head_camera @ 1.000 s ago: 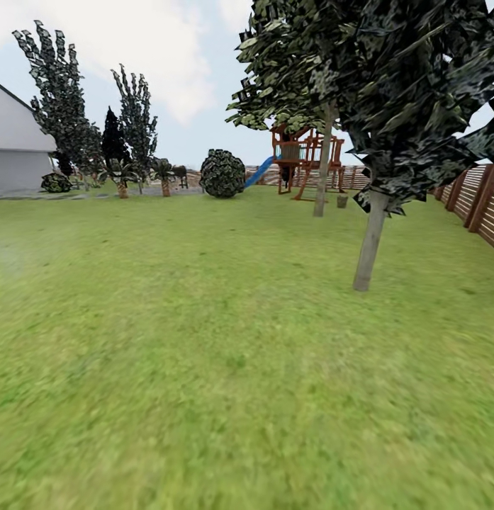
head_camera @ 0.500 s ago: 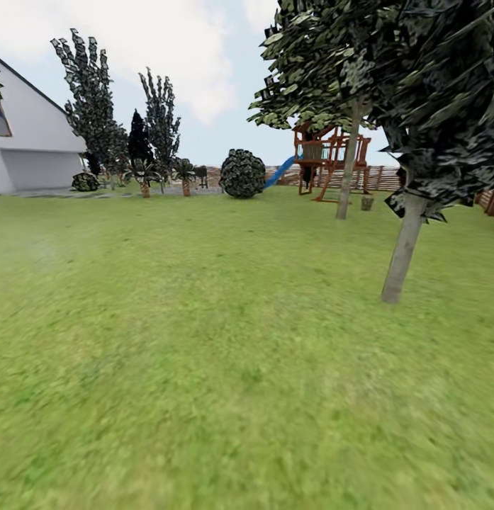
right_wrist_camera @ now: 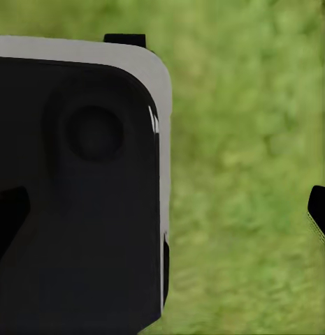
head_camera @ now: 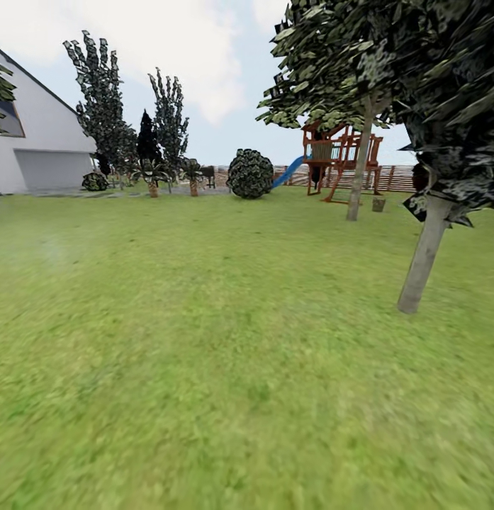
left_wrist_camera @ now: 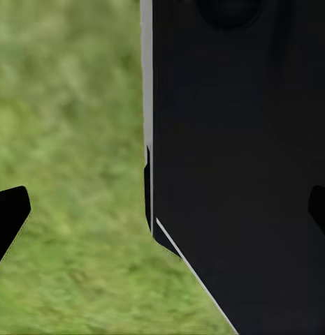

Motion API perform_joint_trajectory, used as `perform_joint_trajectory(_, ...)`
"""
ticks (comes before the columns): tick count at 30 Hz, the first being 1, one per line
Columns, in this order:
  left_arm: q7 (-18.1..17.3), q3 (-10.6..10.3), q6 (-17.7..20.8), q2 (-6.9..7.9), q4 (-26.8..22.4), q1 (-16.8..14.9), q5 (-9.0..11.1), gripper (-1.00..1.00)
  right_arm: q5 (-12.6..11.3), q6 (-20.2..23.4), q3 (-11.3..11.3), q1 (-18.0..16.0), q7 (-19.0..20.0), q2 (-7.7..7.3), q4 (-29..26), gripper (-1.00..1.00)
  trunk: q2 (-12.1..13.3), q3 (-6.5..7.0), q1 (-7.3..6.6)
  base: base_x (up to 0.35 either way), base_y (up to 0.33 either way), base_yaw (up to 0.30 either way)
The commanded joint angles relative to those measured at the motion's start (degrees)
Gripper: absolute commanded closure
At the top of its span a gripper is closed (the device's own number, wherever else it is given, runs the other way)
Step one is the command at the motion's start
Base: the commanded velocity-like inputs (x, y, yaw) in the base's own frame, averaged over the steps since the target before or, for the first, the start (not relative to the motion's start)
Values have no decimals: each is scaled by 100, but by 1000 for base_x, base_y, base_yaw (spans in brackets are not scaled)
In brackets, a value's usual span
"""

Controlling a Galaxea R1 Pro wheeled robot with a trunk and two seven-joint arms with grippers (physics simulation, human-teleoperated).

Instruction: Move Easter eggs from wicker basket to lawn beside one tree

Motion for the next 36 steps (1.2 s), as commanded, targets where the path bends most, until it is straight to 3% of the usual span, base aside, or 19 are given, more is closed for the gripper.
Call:
perform_joint_trajectory(1,-3,2,2,0,-10,3,0,-100,2,3,2,-4,0,0,4,-100,-2,-5,3,337,0,0)
perform_joint_trajectory(36,-3,3,2,0,-10,3,5,-100,2,3,-3,-4,0,-10,2,-100,-2,-5,3,337,0,0)
